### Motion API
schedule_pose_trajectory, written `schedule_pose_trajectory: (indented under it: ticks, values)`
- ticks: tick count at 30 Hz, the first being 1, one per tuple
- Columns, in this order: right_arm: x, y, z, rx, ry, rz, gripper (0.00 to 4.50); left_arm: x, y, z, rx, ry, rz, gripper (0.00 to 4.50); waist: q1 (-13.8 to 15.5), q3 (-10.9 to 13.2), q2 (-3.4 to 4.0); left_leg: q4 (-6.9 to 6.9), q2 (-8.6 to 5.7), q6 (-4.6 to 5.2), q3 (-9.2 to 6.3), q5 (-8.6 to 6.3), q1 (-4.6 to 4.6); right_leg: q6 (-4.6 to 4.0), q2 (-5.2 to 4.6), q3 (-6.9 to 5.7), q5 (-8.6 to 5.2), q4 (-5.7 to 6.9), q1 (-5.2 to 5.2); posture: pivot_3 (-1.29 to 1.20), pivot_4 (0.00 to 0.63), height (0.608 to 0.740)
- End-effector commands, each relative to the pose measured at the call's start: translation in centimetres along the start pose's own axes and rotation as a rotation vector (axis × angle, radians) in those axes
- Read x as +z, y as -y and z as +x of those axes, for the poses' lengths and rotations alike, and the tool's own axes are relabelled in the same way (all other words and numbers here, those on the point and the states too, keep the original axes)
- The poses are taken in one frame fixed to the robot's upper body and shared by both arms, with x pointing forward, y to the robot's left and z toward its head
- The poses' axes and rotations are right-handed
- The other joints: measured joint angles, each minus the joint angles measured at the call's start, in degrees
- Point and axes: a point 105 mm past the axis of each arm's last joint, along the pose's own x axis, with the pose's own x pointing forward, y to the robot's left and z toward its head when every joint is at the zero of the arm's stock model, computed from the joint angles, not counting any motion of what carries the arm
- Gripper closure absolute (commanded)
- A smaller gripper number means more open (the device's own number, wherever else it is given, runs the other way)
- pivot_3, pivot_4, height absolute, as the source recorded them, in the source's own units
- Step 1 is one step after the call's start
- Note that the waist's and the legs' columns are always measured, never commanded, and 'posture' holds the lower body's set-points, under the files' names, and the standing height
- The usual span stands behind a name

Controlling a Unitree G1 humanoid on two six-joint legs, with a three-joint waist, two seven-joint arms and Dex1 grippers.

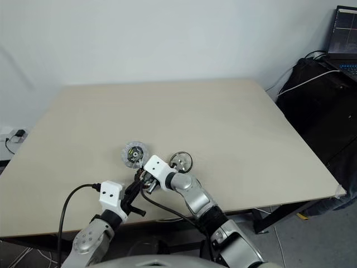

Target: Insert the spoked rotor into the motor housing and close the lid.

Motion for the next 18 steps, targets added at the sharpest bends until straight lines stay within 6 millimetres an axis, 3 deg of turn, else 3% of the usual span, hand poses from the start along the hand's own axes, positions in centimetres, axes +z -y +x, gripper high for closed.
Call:
schedule_pose_trajectory:
  ticks: [1,10,15,18]
  values:
    - [0.0,0.4,-0.1,-0.010,-0.012,-0.019,4.49,1.0,0.3,0.1,-0.004,0.044,0.008,4.50,0.05,-0.02,-0.03,0.00,0.00,0.00,-0.01,0.00,0.00,0.00,0.00,-0.01,0.00,0.02,0.00,0.00,0.000,0.740]
    - [4.7,-0.1,-0.8,0.022,0.218,0.021,4.49,1.0,0.4,0.1,-0.013,0.042,0.007,4.50,-0.01,-0.01,-0.03,0.00,0.01,-0.01,-0.01,0.01,-0.03,0.01,0.00,0.03,-0.02,0.10,-0.09,0.00,0.000,0.740]
    - [4.4,0.2,-0.5,0.004,0.205,0.019,4.49,1.0,0.4,0.1,-0.011,0.041,0.005,4.50,0.04,-0.02,-0.04,0.00,0.02,-0.03,0.00,0.02,-0.04,0.00,0.01,0.03,-0.03,0.13,-0.11,0.00,0.000,0.740]
    - [2.9,0.0,-0.1,0.015,0.131,0.008,4.49,1.0,0.4,0.1,-0.008,0.040,0.004,4.50,0.01,-0.02,-0.05,0.00,0.02,-0.03,0.02,0.02,-0.03,-0.01,0.00,0.04,-0.03,0.14,-0.11,0.00,0.000,0.740]
